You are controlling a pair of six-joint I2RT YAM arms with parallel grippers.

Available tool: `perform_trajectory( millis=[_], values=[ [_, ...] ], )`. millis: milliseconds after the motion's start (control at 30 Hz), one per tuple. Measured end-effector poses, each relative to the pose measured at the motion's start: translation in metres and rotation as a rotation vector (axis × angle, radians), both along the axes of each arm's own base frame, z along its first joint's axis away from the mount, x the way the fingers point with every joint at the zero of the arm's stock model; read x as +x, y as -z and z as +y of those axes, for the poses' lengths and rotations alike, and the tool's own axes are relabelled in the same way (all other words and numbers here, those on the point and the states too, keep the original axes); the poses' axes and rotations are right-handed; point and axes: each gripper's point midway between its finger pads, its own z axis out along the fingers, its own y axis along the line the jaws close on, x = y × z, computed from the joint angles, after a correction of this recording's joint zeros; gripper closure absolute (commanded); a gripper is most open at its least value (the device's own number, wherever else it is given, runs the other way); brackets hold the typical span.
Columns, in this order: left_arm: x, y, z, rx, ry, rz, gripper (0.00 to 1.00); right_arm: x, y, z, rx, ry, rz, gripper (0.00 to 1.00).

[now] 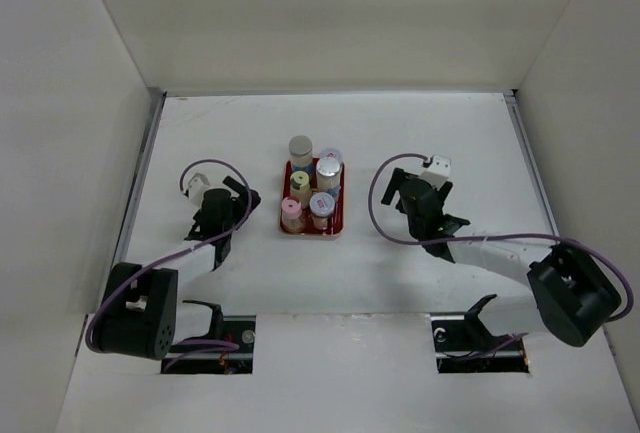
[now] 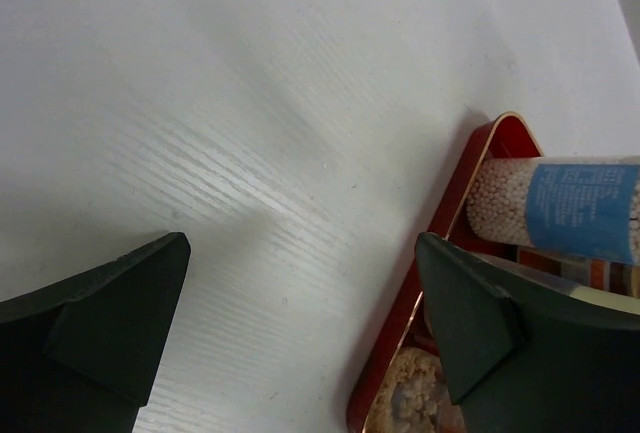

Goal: Organize the condiment bottles

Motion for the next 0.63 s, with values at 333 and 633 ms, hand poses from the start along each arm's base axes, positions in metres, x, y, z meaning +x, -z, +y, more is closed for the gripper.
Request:
perform_trajectory(
  millis=[333, 633],
  values=[
    [0.003, 0.001, 0.000, 0.020, 0.011, 0.012, 0.00, 0.002, -0.018, 0.012, 0.019, -0.045, -0.063, 0.00],
    [0.011, -0.001, -0.002, 0.017, 0.016, -0.018, 0.00, -0.001, -0.021, 0.027, 0.023, -0.108, -0.075, 0.30]
  ],
)
